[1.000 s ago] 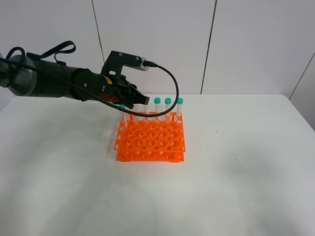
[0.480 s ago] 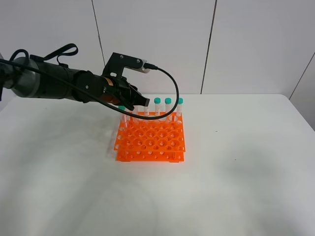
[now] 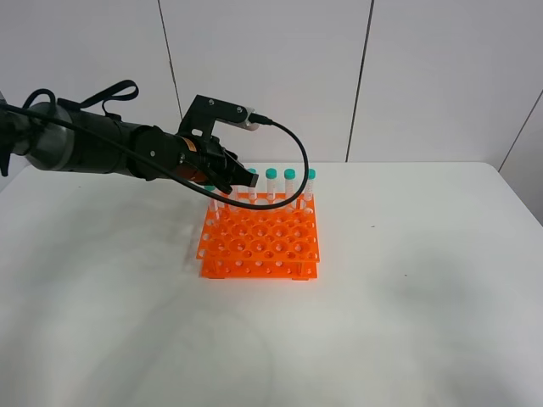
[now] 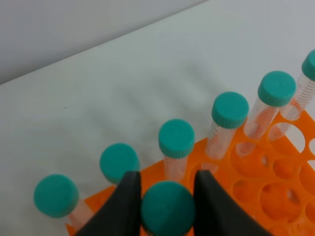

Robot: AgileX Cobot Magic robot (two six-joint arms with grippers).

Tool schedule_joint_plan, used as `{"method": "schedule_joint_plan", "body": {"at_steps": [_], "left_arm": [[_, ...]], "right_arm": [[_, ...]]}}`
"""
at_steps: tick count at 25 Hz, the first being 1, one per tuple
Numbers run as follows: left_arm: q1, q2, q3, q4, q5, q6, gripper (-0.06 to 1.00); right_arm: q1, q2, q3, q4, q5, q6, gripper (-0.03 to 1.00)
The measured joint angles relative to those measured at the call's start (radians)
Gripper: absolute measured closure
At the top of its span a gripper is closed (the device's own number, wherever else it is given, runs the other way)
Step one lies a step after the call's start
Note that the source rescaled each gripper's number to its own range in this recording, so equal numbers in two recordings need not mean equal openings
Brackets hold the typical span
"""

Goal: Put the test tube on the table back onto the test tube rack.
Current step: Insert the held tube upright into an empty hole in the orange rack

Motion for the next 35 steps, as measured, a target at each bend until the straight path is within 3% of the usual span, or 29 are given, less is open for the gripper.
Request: {"method": "schedule_joint_plan", "body": {"at_steps": [30, 35], "left_arm": [[0.002, 0.047, 0.002, -0.003, -0.029, 0.0, 0.94], [0.004, 0.07, 0.002, -0.003, -0.03, -0.039, 0.94]], "right_arm": [[0.0, 0.0, 0.0, 0.001, 0.0, 0.0, -0.03], [0.0, 0.0, 0.0, 0.002, 0.0, 0.0, -0.03]]}}
